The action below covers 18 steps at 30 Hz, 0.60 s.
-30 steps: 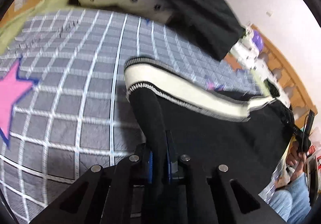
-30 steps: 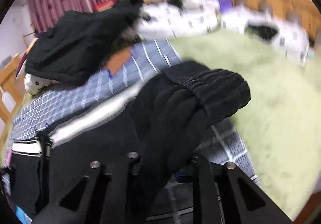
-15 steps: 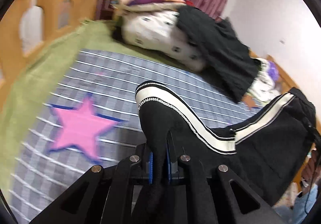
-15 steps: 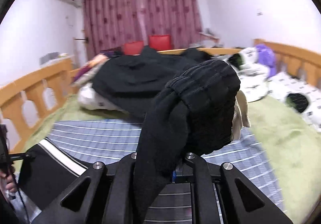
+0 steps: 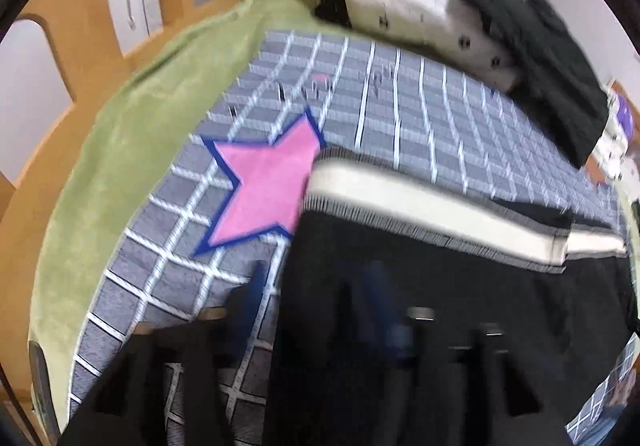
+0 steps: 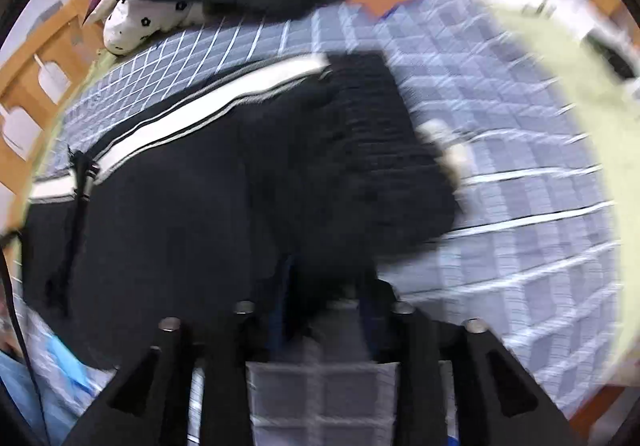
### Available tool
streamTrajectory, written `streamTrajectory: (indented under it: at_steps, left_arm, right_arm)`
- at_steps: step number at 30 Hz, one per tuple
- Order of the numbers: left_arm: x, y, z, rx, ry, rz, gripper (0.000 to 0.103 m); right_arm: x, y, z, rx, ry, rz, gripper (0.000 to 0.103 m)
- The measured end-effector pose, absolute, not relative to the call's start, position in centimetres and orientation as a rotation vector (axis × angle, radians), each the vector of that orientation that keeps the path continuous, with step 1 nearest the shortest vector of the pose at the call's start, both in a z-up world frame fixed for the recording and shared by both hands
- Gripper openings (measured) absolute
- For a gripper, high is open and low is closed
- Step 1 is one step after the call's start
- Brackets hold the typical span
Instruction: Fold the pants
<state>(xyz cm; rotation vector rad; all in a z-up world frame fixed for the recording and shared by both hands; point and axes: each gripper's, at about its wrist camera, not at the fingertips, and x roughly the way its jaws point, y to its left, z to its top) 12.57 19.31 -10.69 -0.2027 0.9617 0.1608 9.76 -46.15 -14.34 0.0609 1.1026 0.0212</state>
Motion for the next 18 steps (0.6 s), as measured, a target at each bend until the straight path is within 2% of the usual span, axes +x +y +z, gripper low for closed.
streamTrajectory:
  at_steps: [1, 6, 9, 12, 14, 16, 18]
  left_arm:
    - [12.1, 19.3, -10.1, -0.202, 0.924, 0.160, 0.069]
    - [11.2, 17.3, -9.4, -0.174, 0.868, 0.109, 0.069]
    - [10.5, 15.4, -10.5, -0.150, 0.890, 0.084, 0.069]
    - [8.6, 13.4, -13.4, -0.153, 0.963, 0.028, 0.069]
    - [7.4, 11.8, -15.3, -0.118, 1.015, -0.005, 0.070]
    - [5.7, 10.3, -15.4, -0.021, 0.958, 0.024, 0.070]
    - [4.7, 9.7, -14.4, 0.016, 0.937, -0.003, 0.070]
  right_arm:
    - [8.6, -46.2, -13.1, 0.012, 1.050, 0.000, 0.048]
    - [7.4, -45.1, -9.4, -0.008, 0.906, 0.029, 0.048]
    - [8.4, -42.4, -10.0, -0.048, 0.854, 0.088, 0.048]
    - [10.9, -40.0, -14.5, -0.132, 0.935, 0.077, 0.048]
    - [11.9, -39.6, -17.0, -0.178, 1.039, 0.037, 0.043]
    - [11.2, -39.2, -15.9, -0.193, 0.998, 0.029, 0.043]
    - [10.4, -39.5, -15.0, -0.095, 0.994, 0.043, 0.043]
